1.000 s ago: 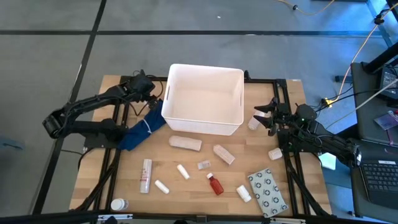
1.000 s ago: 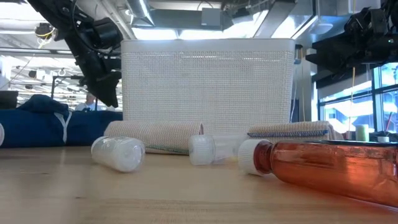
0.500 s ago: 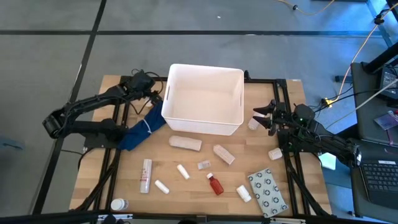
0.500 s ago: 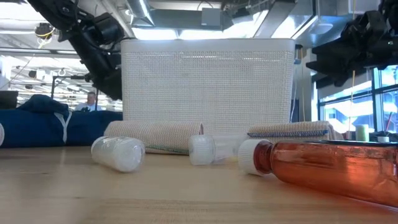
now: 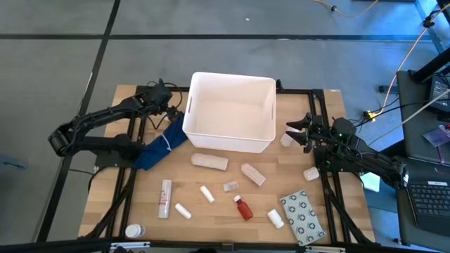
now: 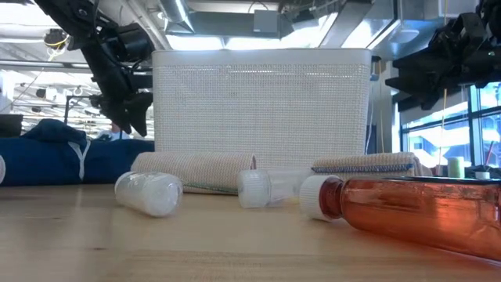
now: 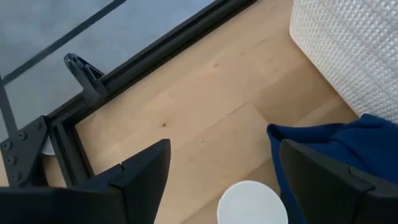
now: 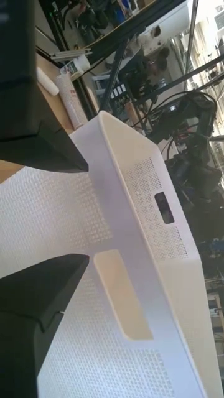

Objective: Pick & place medical supplies in basket/bin
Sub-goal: Put the orange pill bottle into the white bin

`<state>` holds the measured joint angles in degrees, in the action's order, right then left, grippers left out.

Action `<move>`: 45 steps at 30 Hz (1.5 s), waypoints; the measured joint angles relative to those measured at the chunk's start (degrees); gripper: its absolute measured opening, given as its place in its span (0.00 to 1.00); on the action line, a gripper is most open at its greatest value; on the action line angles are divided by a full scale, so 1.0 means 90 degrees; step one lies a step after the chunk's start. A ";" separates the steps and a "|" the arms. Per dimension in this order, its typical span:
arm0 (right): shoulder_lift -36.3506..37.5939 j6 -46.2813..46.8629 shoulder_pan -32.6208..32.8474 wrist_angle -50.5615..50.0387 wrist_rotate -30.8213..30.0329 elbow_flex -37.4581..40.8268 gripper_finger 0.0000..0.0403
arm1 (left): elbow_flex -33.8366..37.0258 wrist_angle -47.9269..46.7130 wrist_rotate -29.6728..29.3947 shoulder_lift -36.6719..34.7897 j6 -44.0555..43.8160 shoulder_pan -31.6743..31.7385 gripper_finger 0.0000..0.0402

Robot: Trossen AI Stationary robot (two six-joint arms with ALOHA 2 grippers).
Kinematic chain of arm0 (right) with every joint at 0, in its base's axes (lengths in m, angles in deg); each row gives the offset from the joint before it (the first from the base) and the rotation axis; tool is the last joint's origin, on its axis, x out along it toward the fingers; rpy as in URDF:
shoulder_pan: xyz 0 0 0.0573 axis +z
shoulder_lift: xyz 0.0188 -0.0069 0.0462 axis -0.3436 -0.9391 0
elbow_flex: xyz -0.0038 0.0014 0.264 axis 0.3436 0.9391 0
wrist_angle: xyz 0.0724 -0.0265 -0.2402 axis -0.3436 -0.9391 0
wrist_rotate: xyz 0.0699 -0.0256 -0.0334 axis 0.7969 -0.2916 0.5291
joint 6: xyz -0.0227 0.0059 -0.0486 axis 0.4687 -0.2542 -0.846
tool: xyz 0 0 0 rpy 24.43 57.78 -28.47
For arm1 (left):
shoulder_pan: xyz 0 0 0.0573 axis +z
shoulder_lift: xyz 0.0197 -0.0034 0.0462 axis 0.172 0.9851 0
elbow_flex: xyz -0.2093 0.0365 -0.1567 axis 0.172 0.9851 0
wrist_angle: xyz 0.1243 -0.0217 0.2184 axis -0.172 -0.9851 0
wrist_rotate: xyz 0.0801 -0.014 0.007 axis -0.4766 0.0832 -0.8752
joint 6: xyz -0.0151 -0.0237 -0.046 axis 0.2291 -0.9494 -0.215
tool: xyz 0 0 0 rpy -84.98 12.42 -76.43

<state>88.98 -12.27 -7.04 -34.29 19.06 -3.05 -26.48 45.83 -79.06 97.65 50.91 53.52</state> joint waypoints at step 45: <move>0.0000 0.0001 -0.0001 -0.0926 0.0000 0.0000 0.56 | 0.0209 -0.0941 0.0202 0.0006 -0.2175 -0.0223 0.73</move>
<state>88.98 -12.26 -7.05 -42.62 19.06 -3.05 -24.60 37.37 -77.24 97.71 31.33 51.51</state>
